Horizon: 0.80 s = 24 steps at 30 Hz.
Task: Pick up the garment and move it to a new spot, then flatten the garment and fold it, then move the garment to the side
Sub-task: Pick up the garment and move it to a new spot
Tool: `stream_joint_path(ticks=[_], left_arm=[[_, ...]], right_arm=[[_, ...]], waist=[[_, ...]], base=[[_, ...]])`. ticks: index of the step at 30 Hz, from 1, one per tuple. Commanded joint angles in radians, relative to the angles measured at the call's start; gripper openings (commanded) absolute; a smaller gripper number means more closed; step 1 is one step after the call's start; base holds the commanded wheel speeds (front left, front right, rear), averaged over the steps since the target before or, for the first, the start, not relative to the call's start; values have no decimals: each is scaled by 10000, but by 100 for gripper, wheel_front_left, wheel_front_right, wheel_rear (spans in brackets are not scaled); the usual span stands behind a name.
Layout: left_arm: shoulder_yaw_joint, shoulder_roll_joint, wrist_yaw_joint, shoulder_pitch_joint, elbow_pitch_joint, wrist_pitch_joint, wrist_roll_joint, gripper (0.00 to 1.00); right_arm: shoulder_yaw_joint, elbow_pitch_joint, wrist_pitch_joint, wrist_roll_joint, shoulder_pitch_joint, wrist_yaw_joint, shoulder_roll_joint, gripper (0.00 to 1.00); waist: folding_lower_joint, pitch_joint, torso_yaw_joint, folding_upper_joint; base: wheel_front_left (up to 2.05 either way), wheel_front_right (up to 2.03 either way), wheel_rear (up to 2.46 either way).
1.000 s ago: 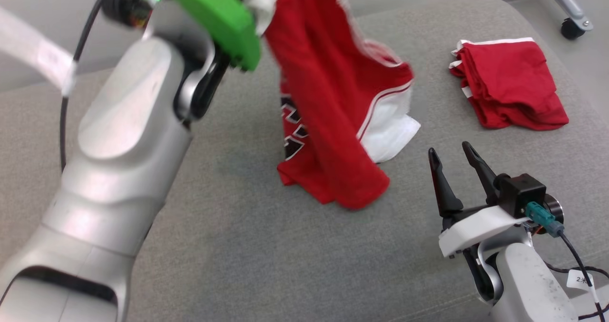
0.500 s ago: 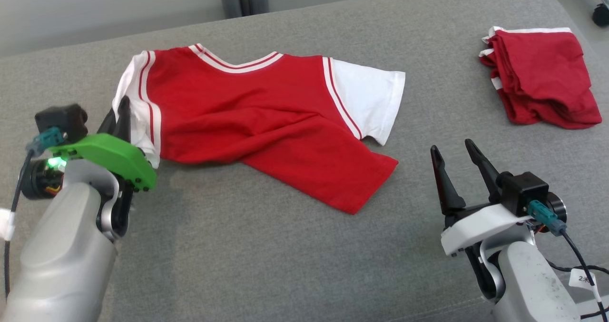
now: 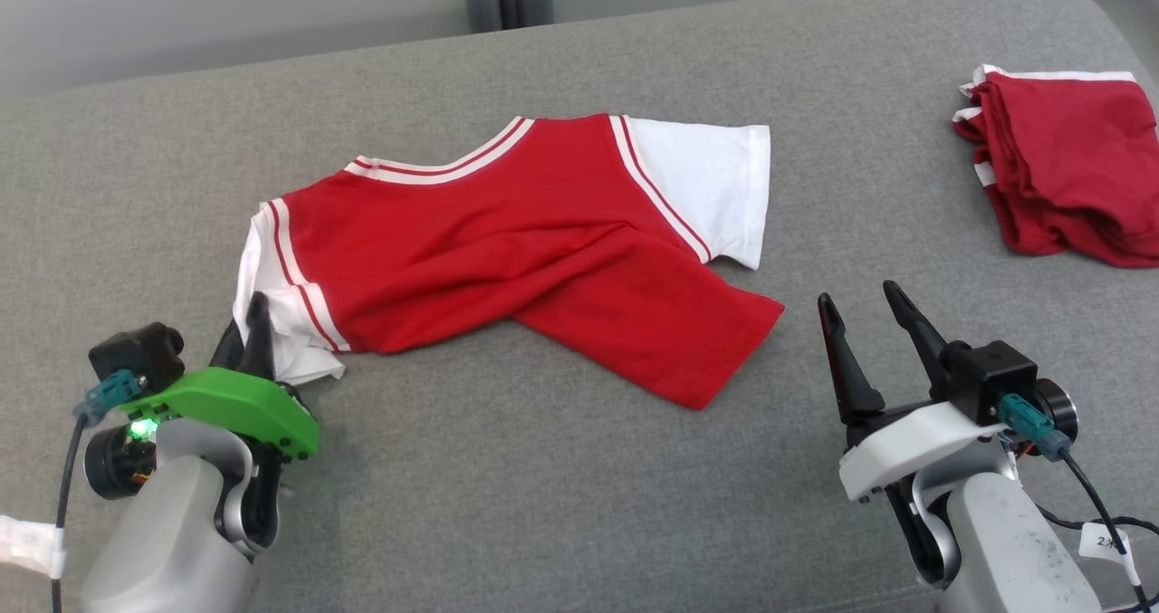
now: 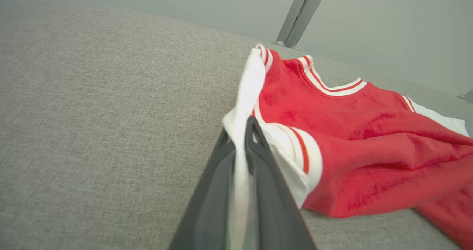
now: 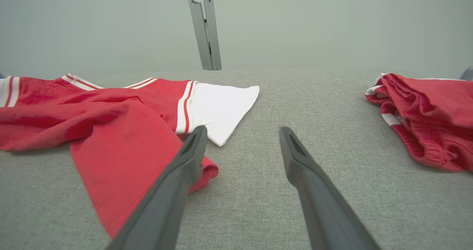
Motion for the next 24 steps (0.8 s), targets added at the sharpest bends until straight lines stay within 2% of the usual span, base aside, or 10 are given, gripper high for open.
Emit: stream_joint_path(ticks=[1, 6, 14, 24], left_arm=[[55, -26, -106, 240, -37, -78, 96, 100], [225, -99, -195, 610, -415, -133, 640, 100], [933, -417, -283, 1973, -1839, -130, 1744, 100], [1621, -1329, -244, 4004, -3387, -122, 2806, 100]], right_arm=[[-15, 57, 0, -74, 125, -12, -34, 100], [-129, 135, 0, -281, 324, -12, -34, 100], [-281, 162, -1, -481, 757, -12, -36, 100], [-245, 13, 1, -483, 1502, -12, -36, 100]], waist=[[0, -129, 67, 0], [0, -581, 258, 0], [0, -1444, 560, 0], [0, -2171, 689, 0]], base=[[0, 0, 0], [0, 0, 0], [0, 0, 0], [0, 0, 0]])
